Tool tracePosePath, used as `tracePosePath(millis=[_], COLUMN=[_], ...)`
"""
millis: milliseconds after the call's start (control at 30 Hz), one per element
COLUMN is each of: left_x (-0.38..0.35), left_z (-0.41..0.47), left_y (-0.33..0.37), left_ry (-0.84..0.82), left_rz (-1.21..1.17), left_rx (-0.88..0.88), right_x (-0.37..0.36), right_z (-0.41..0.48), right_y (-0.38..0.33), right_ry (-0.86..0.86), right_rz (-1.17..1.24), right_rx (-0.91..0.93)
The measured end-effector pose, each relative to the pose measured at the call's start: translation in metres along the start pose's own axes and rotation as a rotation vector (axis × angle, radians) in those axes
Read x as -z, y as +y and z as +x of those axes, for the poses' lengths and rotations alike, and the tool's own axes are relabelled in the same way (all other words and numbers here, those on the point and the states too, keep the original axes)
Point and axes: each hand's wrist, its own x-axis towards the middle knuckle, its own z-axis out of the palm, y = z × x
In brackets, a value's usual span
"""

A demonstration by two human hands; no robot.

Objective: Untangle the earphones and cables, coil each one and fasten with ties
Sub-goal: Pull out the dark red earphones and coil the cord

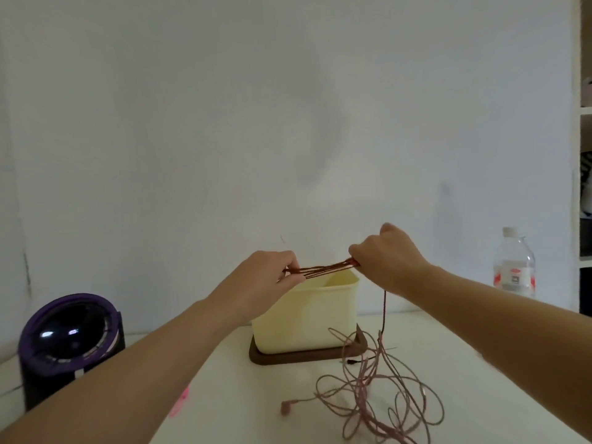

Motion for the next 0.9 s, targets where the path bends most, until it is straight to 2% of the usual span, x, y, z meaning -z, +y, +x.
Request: tracePosePath(millis=[167,333,400,467,533,600,667,800,900], left_x=[-0.002,-0.001,-0.005,-0.009,-0.009,-0.006,-0.004,-0.009,-0.011], left_z=[0.009,0.02,0.017,0.012,0.01,0.011,0.013,0.012,0.011], left_y=[0.011,0.017,0.015,0.011,0.007,0.006,0.007,0.014,0.014], left_ry=[0.08,0.188,0.211,0.195,0.118,-0.017,-0.155,-0.249,-0.164], left_rz=[0.066,0.005,0.001,-0.027,-0.094,-0.159,-0.283,-0.687,-0.867], left_rx=[-0.05,0.015,0.036,0.074,0.143,0.217,0.28,0.357,0.441], right_x=[0.028,0.035,0.033,0.033,0.038,0.048,0.061,0.08,0.085], right_z=[0.025,0.039,0.036,0.036,0.039,0.046,0.05,0.051,0.05], right_y=[0.026,0.04,0.035,0.022,0.009,-0.006,-0.021,-0.044,-0.052], right_ry=[0.179,0.411,0.384,0.243,0.059,-0.063,-0.146,-0.171,0.006], right_rz=[-0.091,-0.122,-0.04,0.16,0.655,1.213,1.487,1.625,1.416], right_rx=[0.031,-0.082,-0.127,-0.22,-0.385,-0.441,-0.398,-0.221,-0.117])
